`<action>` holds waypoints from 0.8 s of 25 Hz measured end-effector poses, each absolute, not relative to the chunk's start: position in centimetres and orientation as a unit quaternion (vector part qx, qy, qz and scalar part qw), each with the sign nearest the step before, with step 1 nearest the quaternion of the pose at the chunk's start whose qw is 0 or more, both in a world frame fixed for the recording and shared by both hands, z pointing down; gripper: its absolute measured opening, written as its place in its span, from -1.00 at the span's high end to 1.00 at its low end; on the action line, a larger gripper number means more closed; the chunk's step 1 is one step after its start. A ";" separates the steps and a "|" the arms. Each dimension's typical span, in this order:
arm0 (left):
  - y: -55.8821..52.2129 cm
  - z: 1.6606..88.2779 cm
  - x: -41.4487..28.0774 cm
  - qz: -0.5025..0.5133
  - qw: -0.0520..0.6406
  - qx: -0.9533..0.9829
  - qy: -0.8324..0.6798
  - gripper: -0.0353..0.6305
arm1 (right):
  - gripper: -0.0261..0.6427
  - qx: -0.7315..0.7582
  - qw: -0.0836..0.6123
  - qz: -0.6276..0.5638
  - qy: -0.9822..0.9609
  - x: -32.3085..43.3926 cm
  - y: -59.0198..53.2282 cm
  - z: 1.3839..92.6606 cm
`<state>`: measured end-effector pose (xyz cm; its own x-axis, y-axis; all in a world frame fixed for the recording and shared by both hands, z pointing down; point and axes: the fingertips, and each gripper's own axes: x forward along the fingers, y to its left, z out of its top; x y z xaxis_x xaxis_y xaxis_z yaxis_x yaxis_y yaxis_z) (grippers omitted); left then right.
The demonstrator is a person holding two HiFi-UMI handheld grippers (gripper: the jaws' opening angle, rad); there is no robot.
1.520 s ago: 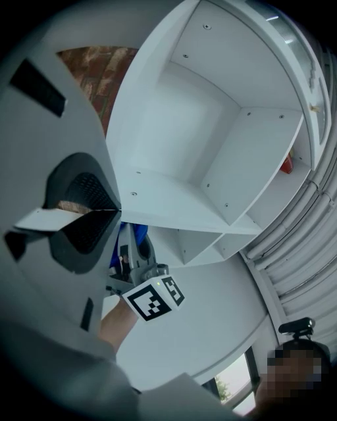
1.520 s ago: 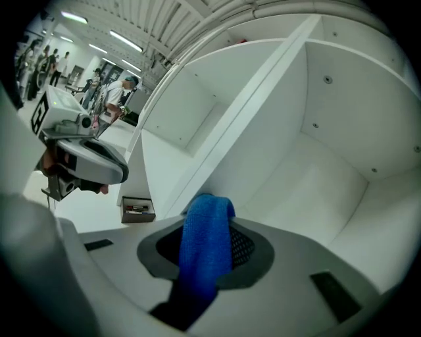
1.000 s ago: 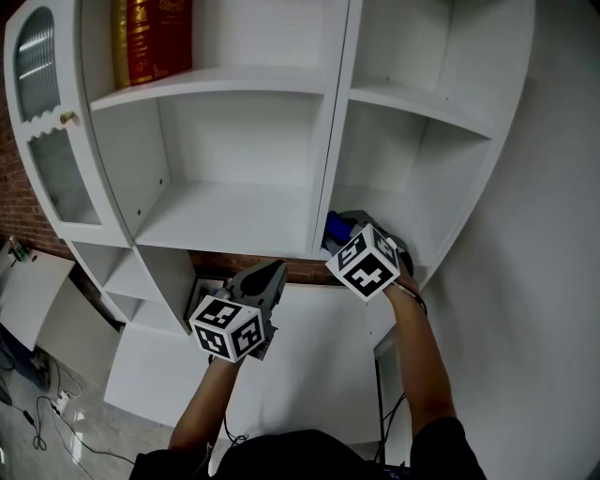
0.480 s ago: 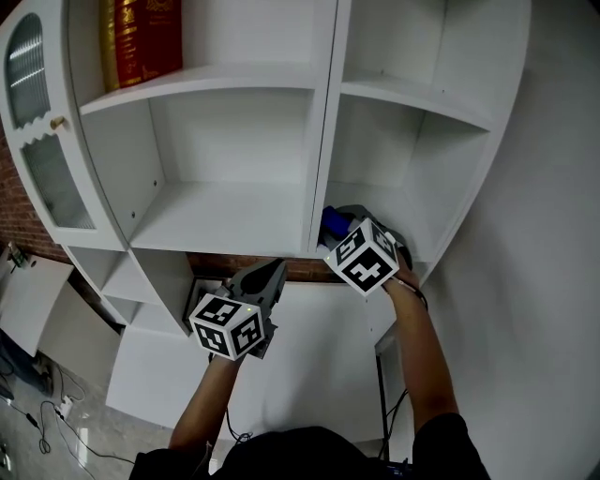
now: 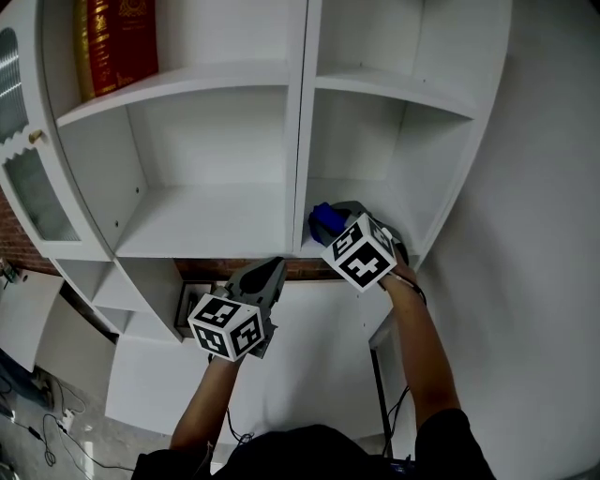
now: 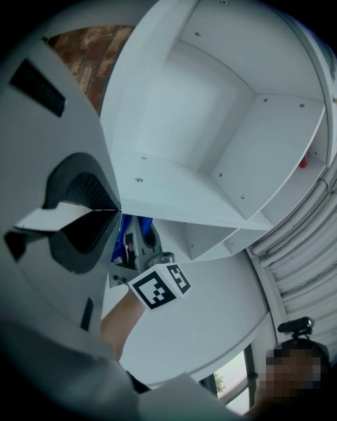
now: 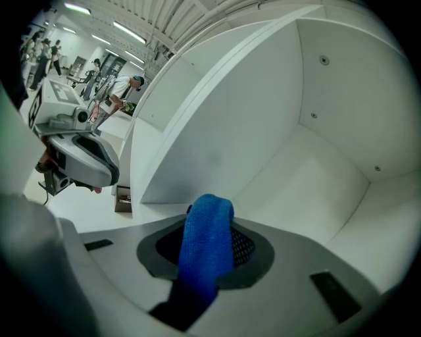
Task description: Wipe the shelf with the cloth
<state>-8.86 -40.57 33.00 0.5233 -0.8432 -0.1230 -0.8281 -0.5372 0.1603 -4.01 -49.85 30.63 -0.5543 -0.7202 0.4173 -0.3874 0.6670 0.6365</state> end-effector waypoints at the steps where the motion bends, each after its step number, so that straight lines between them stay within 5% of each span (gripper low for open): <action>1: -40.7 33.0 -8.6 -0.092 0.039 0.873 -0.478 0.84 | 0.62 0.329 0.341 -0.245 -0.846 -3.7 -50.0 30.6; 20: -41.9 32.6 -4.0 -0.080 0.036 0.897 -0.433 0.84 | 0.63 0.390 0.344 -0.221 -0.825 2.7 -51.6 30.4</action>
